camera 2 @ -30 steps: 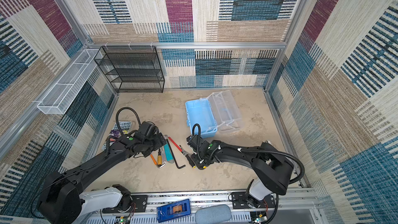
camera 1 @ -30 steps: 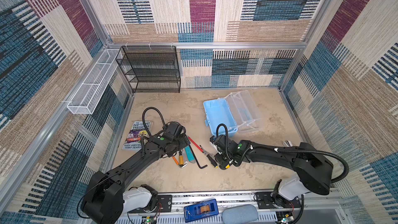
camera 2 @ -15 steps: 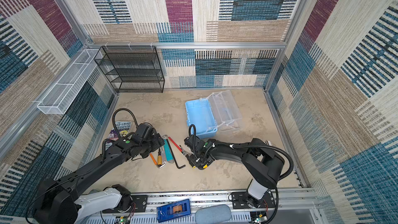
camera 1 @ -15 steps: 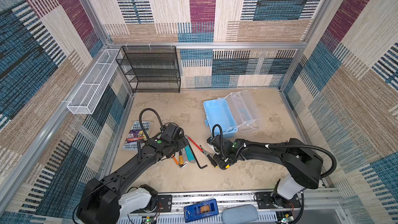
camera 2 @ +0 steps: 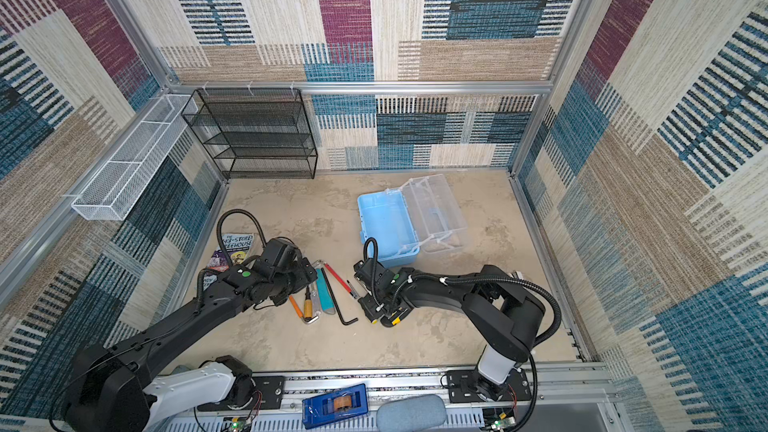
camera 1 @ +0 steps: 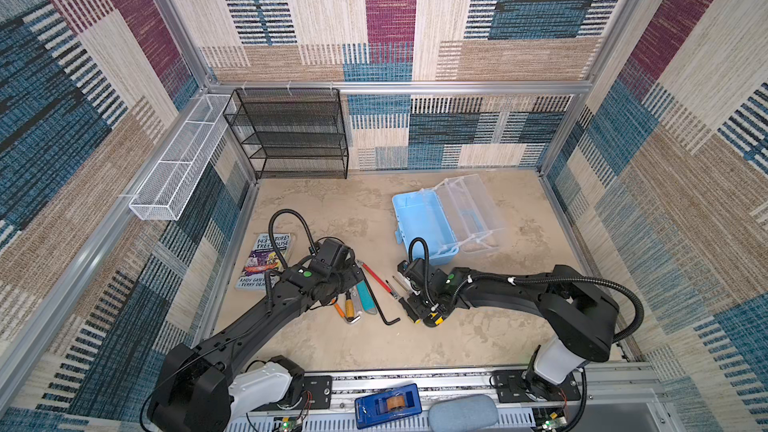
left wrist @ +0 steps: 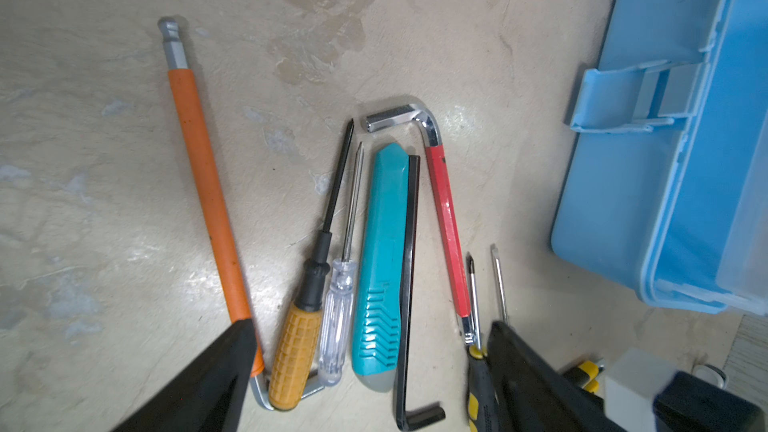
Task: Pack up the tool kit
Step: 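Grasp the clear-handled flat screwdriver with right gripper while left hovers over tools, then carry the clear screwdriver over the open blue box with right gripper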
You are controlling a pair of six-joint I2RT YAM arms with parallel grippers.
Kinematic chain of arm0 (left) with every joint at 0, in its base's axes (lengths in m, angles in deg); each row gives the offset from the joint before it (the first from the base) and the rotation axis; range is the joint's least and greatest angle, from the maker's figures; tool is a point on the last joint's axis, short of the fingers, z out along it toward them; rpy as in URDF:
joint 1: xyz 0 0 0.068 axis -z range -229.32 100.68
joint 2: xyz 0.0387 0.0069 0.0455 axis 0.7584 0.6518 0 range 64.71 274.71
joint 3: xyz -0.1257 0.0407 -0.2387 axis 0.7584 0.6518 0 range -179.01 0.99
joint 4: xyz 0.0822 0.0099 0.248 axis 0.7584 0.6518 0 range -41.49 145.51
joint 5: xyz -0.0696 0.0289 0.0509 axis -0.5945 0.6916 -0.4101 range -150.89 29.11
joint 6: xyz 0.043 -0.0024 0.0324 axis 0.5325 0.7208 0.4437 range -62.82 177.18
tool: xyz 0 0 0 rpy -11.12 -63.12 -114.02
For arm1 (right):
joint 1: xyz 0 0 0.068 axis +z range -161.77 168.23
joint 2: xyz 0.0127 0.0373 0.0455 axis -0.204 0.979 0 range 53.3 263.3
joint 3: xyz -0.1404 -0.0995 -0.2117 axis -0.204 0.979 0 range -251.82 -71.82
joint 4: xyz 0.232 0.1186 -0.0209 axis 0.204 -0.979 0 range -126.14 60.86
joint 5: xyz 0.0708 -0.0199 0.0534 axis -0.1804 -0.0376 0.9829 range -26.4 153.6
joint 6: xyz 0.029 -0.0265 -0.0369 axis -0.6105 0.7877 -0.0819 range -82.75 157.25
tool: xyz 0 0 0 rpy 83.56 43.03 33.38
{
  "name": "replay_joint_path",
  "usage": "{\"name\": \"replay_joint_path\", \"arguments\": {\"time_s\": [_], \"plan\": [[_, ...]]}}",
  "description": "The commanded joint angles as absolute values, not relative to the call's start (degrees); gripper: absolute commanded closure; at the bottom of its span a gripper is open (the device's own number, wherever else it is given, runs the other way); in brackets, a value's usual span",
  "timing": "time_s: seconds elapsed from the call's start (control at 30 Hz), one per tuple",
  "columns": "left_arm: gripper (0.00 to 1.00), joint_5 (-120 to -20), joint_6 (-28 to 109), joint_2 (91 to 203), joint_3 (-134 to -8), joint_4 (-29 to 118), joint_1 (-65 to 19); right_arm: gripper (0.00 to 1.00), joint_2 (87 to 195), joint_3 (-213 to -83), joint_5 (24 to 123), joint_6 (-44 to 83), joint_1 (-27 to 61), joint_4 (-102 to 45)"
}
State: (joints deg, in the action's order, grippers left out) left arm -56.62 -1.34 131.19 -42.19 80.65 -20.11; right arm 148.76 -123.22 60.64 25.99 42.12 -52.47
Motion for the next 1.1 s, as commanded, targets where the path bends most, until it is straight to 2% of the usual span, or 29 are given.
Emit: {"name": "replay_joint_path", "arguments": {"time_s": [0.0,0.43,0.7,0.9,1.07], "plan": [[0.11,-56.9,-1.3,131.0,-42.7,81.1,-20.1,0.8,148.7,-124.1,60.8,24.3,41.7,-51.8],[0.2,-56.9,-2.0,132.9,-43.6,85.3,-16.8,0.82,143.8,-125.9,63.0,24.2,38.6,-48.8],[0.43,-56.2,-2.7,134.7,-43.4,85.5,-14.3,0.83,139.5,-129.7,67.1,26.4,33.0,-48.5],[0.53,-56.3,-2.1,137.0,-43.8,85.5,-13.7,0.82,137.8,-134.7,69.6,29.7,24.8,-50.7],[0.54,-56.0,-2.5,137.6,-43.8,85.6,-13.5,0.82,137.5,-137.1,71.0,31.2,18.3,-51.1]]}}
